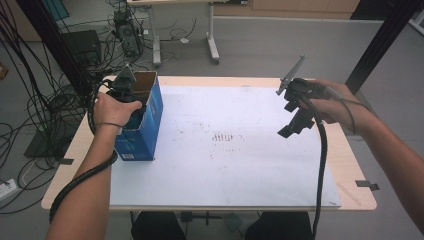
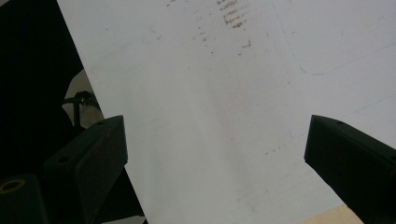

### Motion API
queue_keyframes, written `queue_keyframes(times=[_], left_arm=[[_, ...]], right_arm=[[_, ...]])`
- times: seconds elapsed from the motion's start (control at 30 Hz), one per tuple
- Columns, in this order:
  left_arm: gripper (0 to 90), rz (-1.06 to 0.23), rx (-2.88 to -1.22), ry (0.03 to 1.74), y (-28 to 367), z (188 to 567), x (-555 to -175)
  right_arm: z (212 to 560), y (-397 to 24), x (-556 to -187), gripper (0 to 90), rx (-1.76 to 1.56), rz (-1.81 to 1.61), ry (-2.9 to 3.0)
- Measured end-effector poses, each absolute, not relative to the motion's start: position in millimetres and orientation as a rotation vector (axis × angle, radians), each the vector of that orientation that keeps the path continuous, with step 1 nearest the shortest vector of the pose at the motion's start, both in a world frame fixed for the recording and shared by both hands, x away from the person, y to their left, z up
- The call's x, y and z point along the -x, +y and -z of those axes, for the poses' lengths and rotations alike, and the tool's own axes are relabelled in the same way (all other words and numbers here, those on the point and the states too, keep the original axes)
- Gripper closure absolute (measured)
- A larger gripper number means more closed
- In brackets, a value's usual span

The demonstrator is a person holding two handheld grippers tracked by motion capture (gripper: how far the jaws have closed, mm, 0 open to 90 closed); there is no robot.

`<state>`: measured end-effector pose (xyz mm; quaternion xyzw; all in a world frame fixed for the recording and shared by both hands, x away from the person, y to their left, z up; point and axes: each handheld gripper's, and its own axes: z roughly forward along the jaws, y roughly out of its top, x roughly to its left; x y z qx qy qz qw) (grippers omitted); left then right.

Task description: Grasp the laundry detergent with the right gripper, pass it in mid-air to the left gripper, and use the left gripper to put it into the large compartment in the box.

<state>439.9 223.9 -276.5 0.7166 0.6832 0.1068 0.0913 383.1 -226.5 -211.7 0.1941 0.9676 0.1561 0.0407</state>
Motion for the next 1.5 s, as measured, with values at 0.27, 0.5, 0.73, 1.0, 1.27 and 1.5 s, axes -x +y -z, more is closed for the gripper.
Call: queue_keyframes(times=[0.27,0.5,0.73,1.0,1.27,1.5], left_arm=[[37.5,-0.318,-2.12,2.031,224.7,276.6,-439.1],[37.5,-0.319,-2.115,2.033,224.4,276.8,-439.2],[37.4,-0.32,-2.127,2.031,223.2,276.6,-439.6],[37.2,-0.311,-2.133,2.02,224.0,276.8,-439.8],[33.5,-0.31,-2.118,2.034,225.3,278.3,-440.5],[30.2,-0.287,-2.104,2.039,229.0,276.7,-438.9]], right_arm=[[211.3,-226.4,-383.8,5.7,-0.6,-0.476,2.962],[211.3,-225.7,-383.8,5.7,-0.599,-0.477,2.966],[211.8,-224.7,-384.9,5.7,-0.595,-0.477,2.966],[212.3,-224.9,-384.9,5.8,-0.593,-0.476,2.969],[212.4,-225.0,-385.1,5.8,-0.591,-0.474,2.967],[213.2,-225.8,-386.8,6.0,-0.6,-0.472,2.966]])
